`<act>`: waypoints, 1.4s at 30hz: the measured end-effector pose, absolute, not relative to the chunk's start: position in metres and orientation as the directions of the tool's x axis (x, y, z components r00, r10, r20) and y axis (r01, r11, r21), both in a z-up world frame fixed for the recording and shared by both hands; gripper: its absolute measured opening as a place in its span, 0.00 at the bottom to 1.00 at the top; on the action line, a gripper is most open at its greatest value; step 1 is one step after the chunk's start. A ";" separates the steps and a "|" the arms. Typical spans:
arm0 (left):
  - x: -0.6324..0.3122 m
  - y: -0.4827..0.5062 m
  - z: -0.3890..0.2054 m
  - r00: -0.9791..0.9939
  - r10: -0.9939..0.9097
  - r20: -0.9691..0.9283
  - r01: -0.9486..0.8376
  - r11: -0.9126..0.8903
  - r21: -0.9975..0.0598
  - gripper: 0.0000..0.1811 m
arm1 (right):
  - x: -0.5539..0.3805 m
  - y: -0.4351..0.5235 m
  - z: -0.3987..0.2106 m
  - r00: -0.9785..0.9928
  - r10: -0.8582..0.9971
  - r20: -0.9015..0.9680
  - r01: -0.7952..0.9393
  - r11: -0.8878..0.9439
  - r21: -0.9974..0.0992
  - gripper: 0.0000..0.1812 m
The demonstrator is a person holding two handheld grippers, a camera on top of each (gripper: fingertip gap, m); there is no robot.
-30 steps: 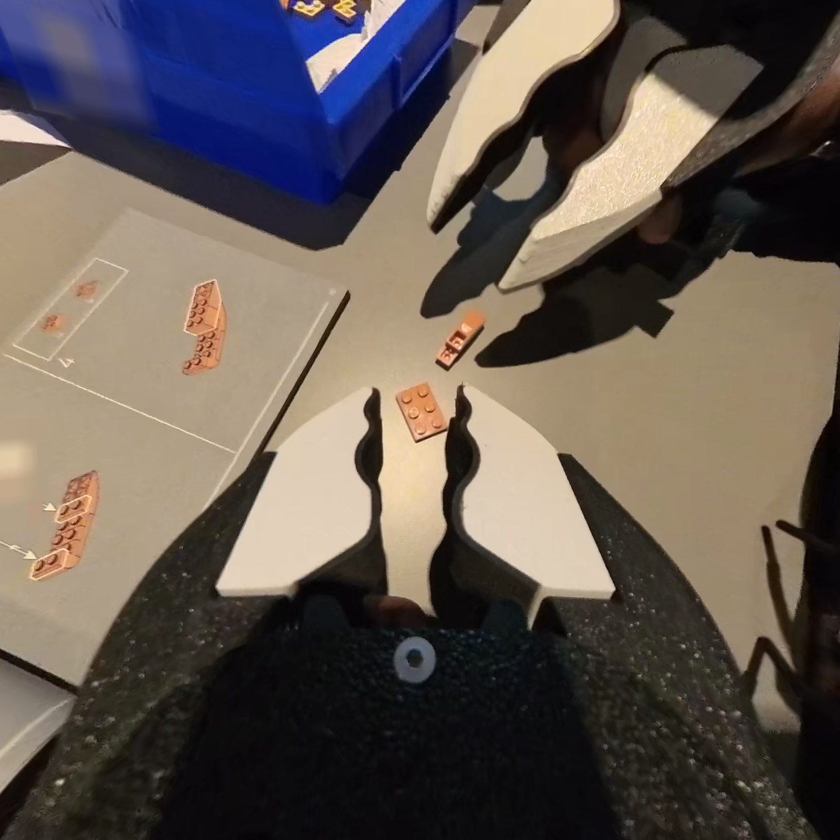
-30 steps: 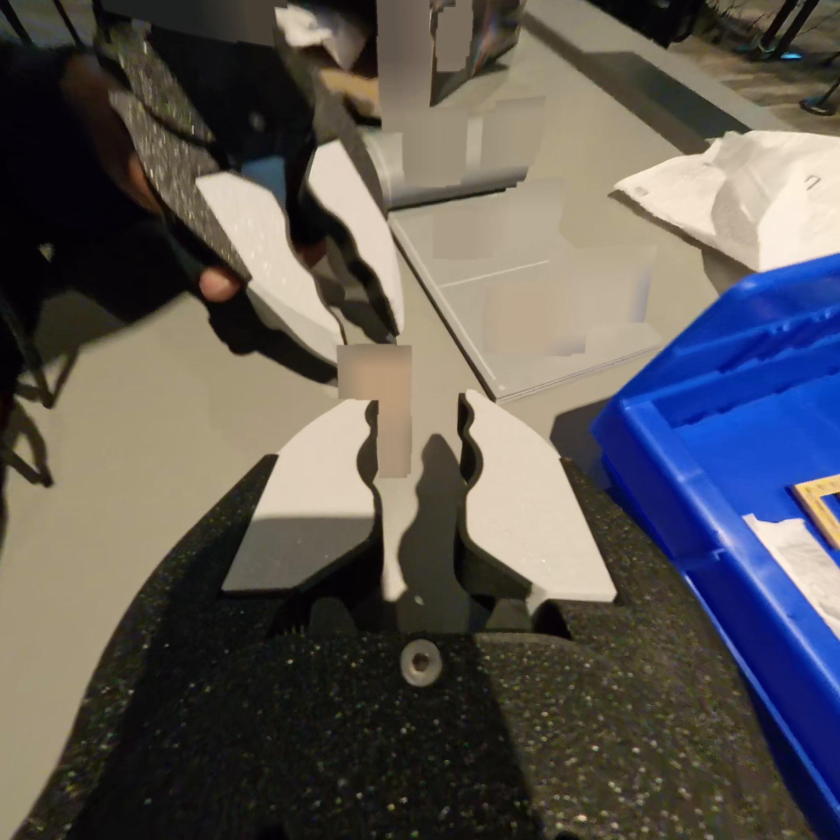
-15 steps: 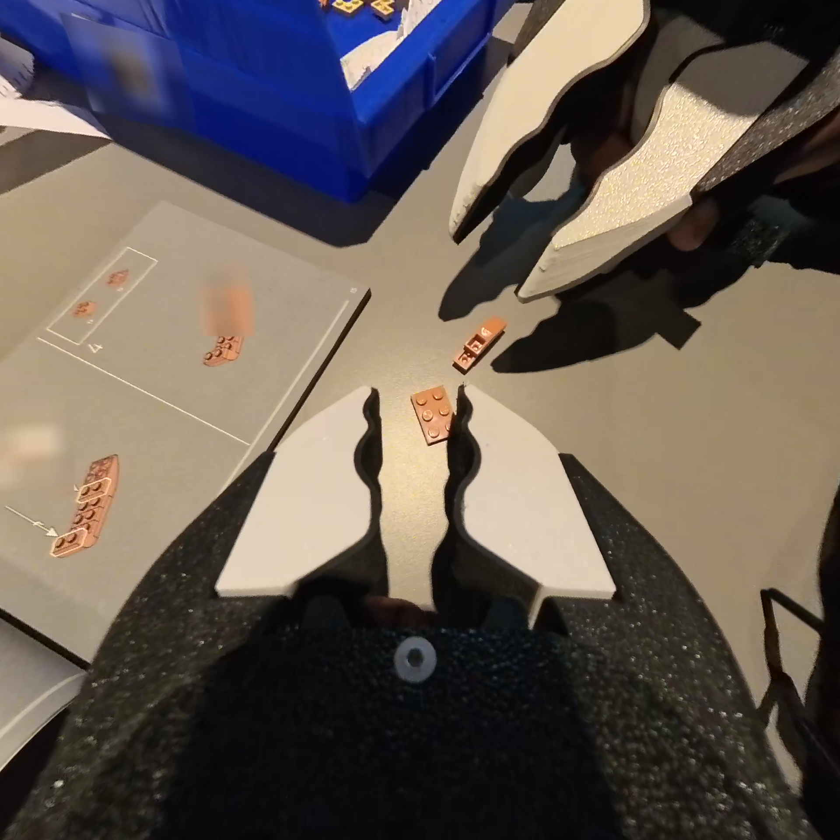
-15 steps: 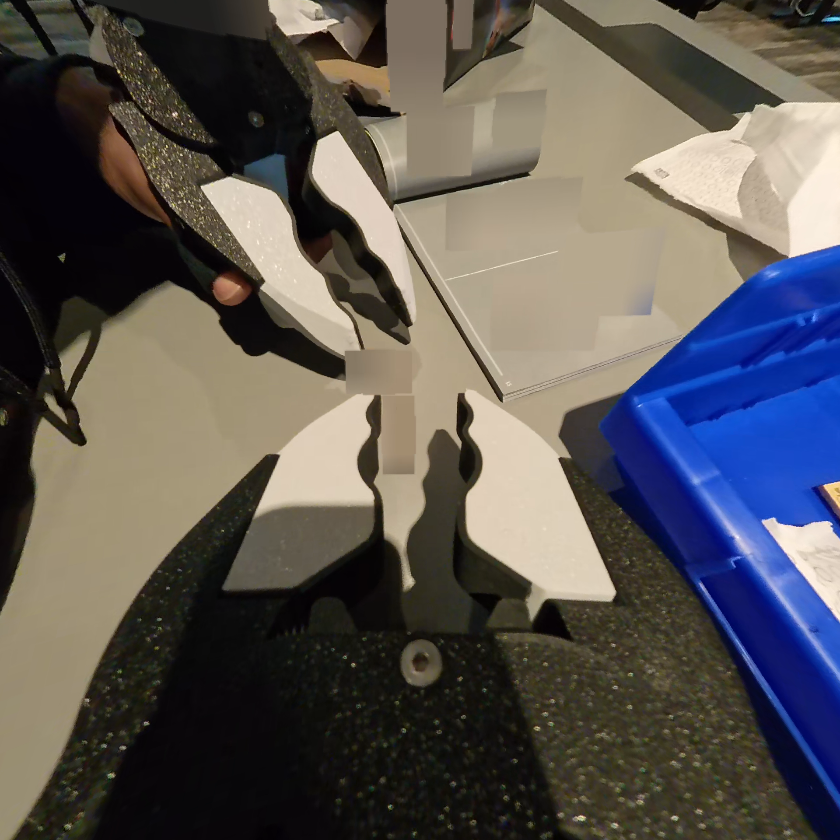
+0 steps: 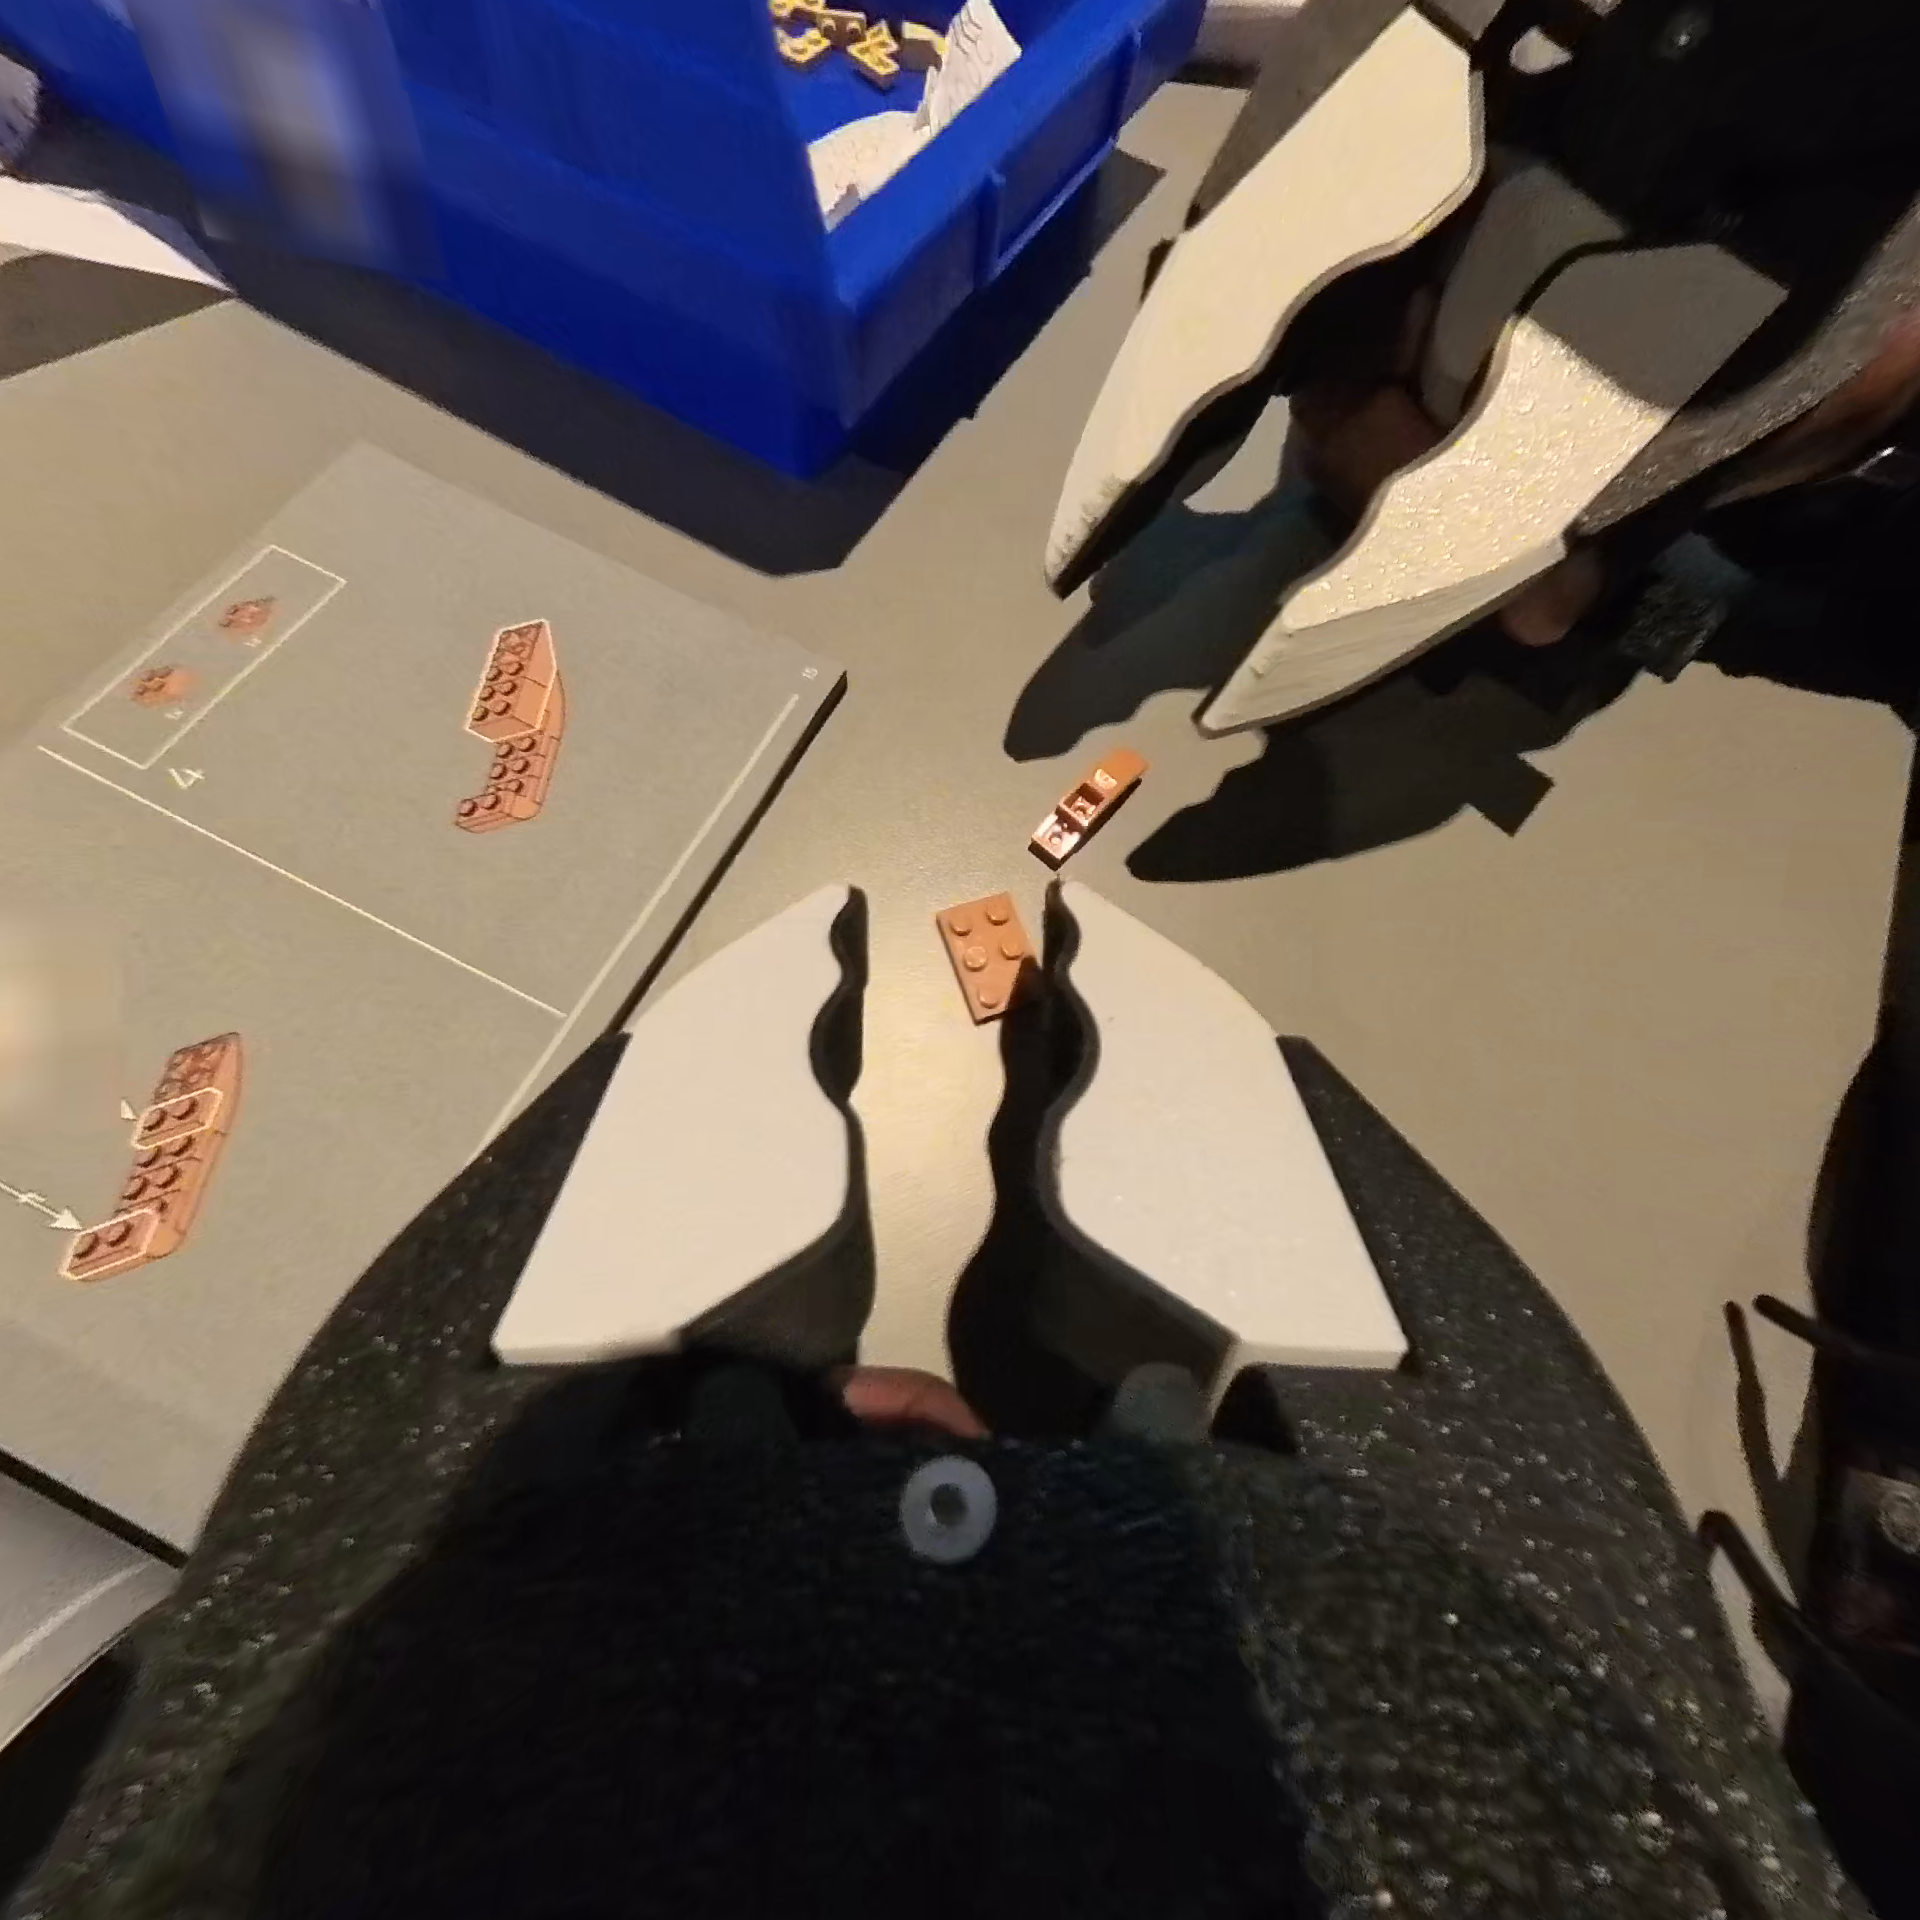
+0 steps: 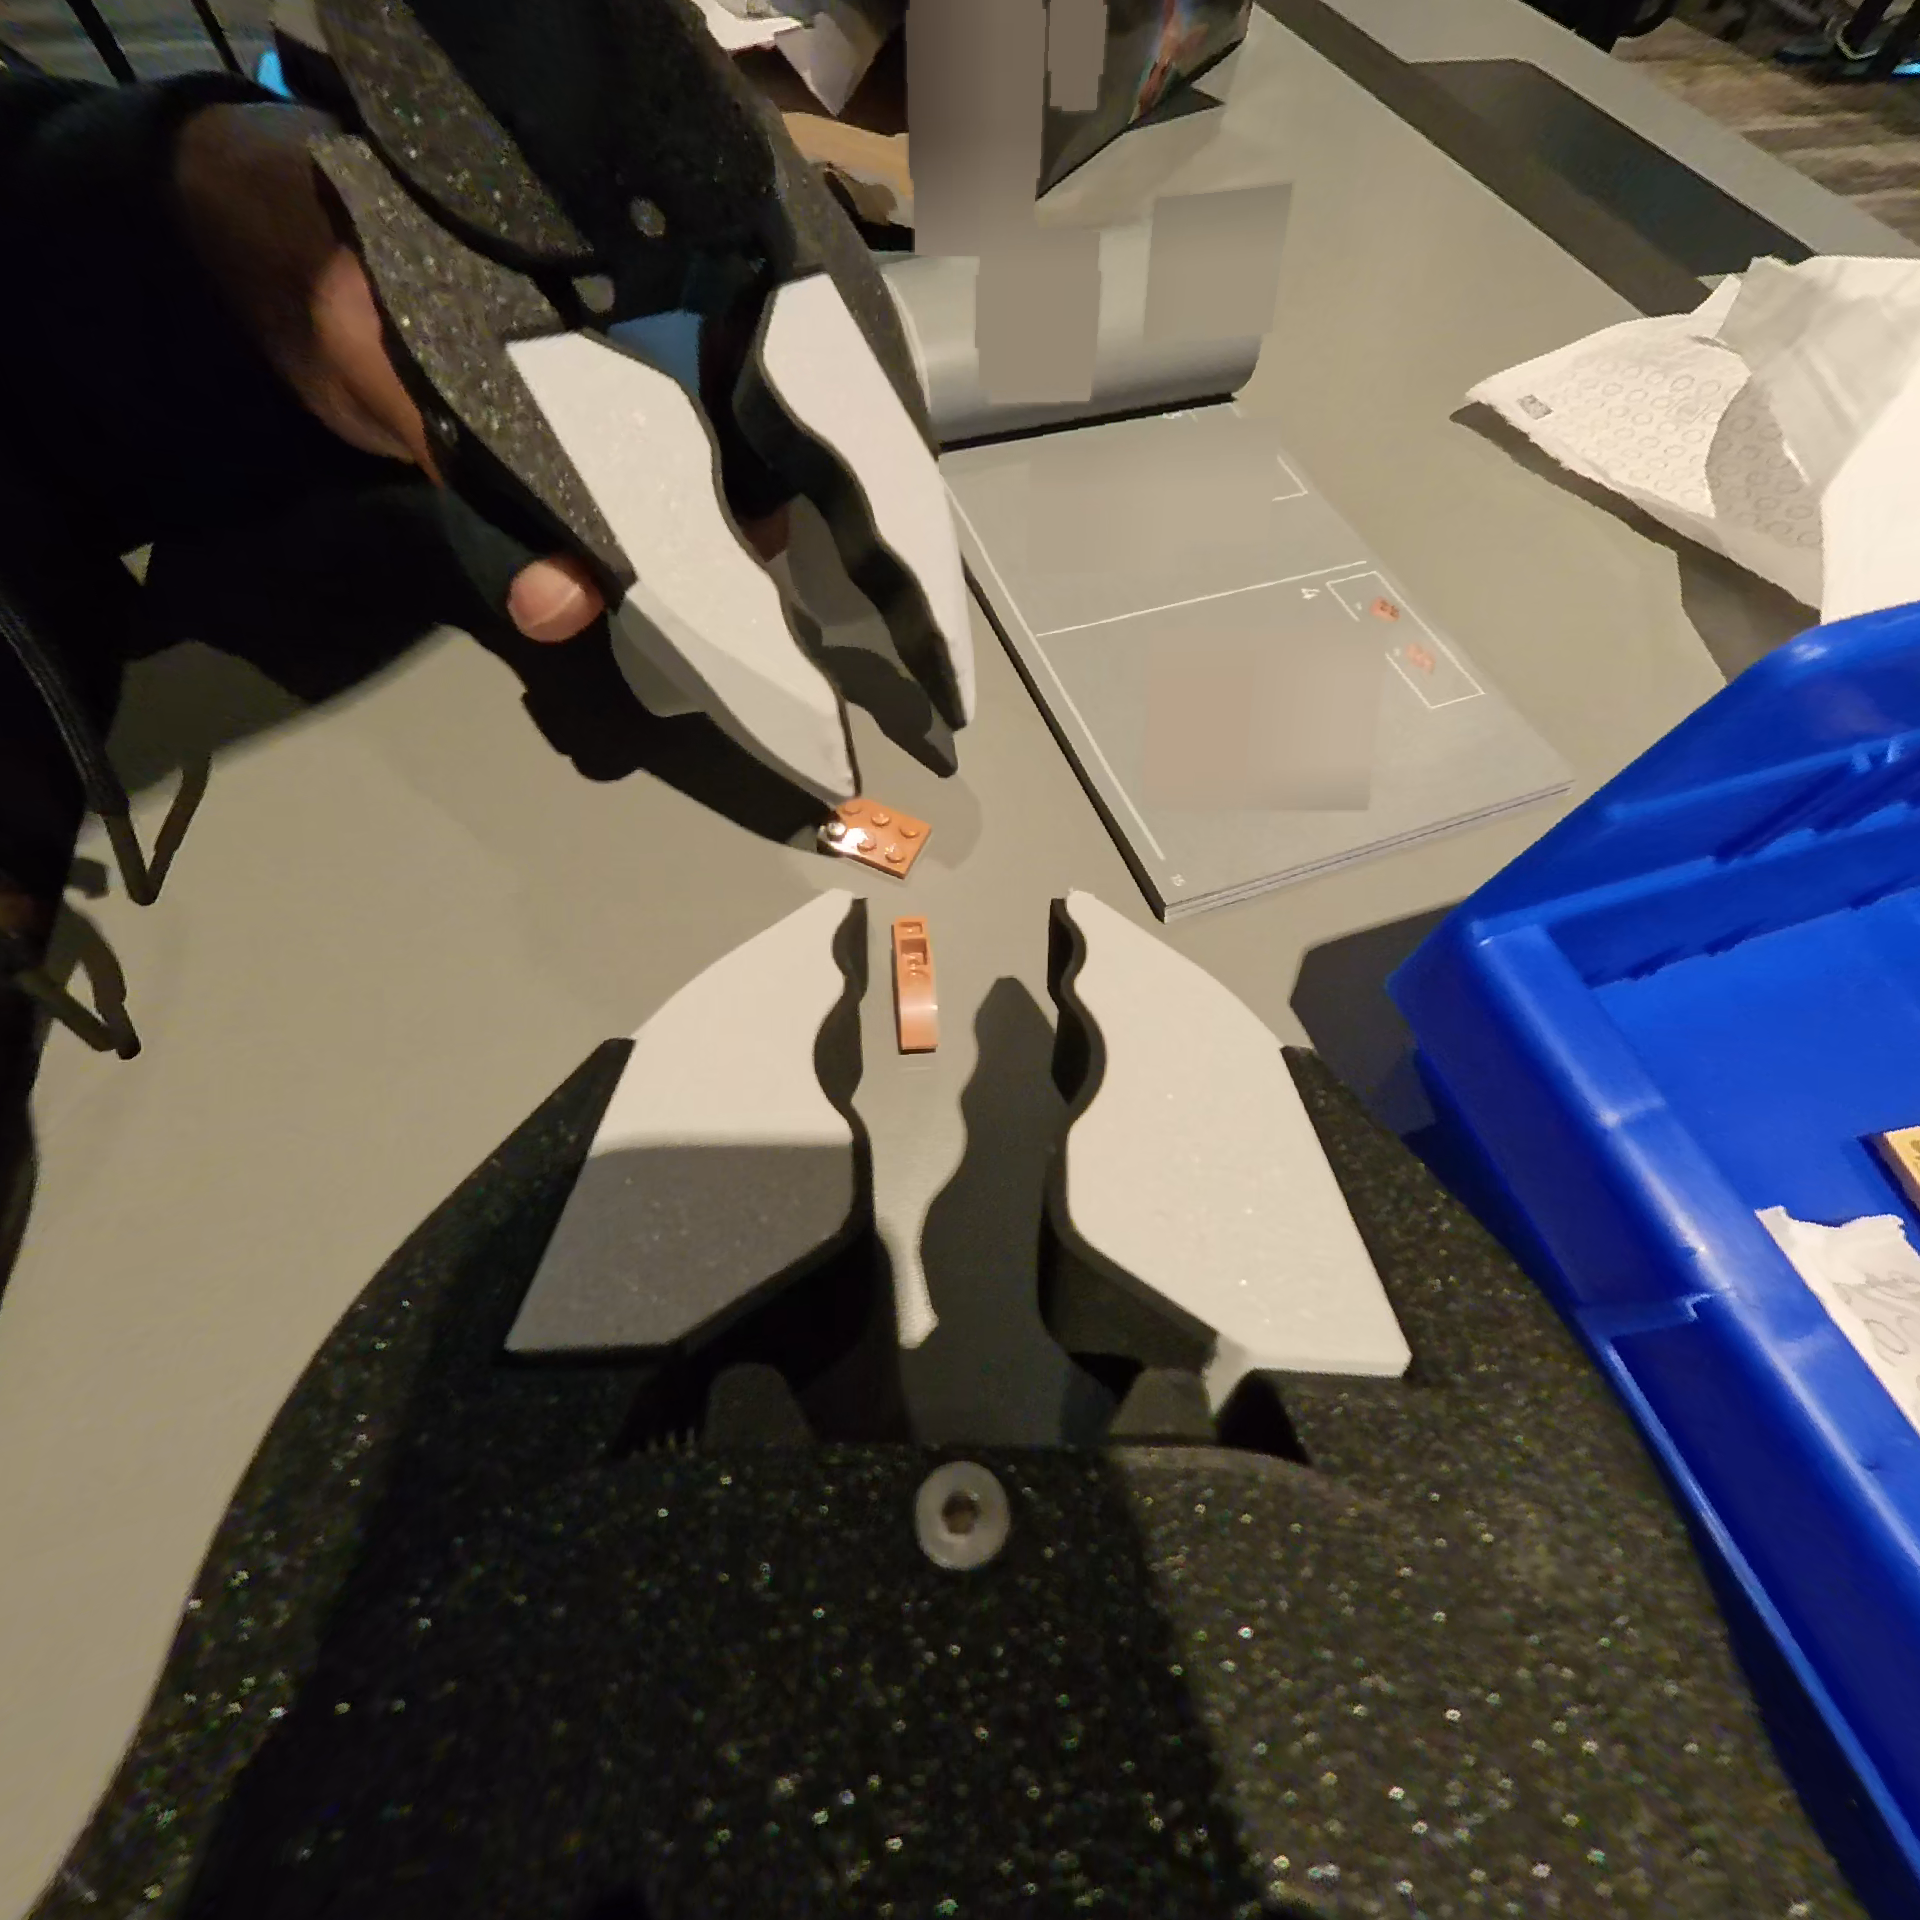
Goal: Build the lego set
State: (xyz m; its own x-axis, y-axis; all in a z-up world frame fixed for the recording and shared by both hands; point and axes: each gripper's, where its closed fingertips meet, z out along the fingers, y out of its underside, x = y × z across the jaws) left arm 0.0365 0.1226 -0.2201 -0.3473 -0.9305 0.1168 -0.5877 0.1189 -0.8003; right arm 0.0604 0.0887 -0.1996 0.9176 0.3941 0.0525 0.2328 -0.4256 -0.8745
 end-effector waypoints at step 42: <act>0.031 0.111 -0.239 -0.339 -0.941 -0.003 -0.657 0.239 -0.715 0.08 | 0.052 0.085 -0.241 0.882 0.470 0.030 0.356 -0.624 -0.696 0.14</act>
State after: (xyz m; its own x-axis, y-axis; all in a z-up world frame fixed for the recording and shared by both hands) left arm 0.0305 0.1108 -0.2390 -0.3388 -0.9408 -0.0029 -0.6570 0.2388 -0.7150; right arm 0.0516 0.0849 -0.2406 0.8823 0.4697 0.0299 0.3558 -0.6240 -0.6957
